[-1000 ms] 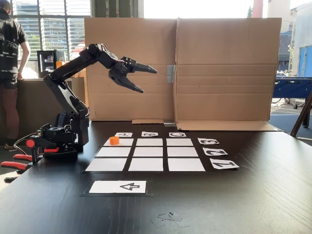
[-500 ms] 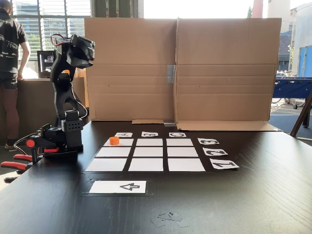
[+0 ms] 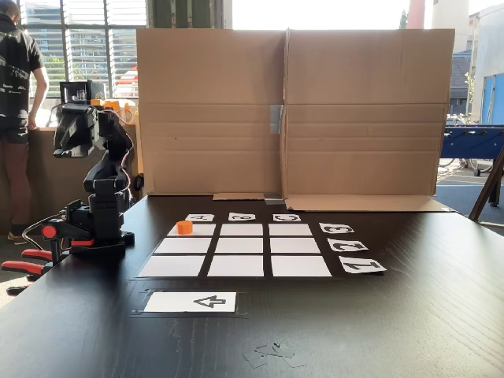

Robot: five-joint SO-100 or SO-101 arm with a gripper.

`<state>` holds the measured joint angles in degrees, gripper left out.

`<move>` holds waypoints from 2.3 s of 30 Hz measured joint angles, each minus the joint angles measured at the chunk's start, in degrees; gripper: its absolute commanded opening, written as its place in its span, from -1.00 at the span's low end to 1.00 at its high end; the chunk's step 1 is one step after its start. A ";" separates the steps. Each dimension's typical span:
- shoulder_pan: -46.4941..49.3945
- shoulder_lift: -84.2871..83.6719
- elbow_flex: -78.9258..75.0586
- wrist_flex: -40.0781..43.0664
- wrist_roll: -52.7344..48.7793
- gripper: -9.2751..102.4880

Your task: Pick up the round, orange token and place it in the grid on square A3.

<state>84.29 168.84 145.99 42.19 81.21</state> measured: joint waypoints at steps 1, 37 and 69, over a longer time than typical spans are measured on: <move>1.05 3.25 2.99 0.26 0.44 -0.84; 7.21 21.36 26.46 8.00 -1.14 -0.84; 7.21 21.36 26.46 8.00 -1.14 -0.84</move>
<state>91.49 190.20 172.44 50.19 80.07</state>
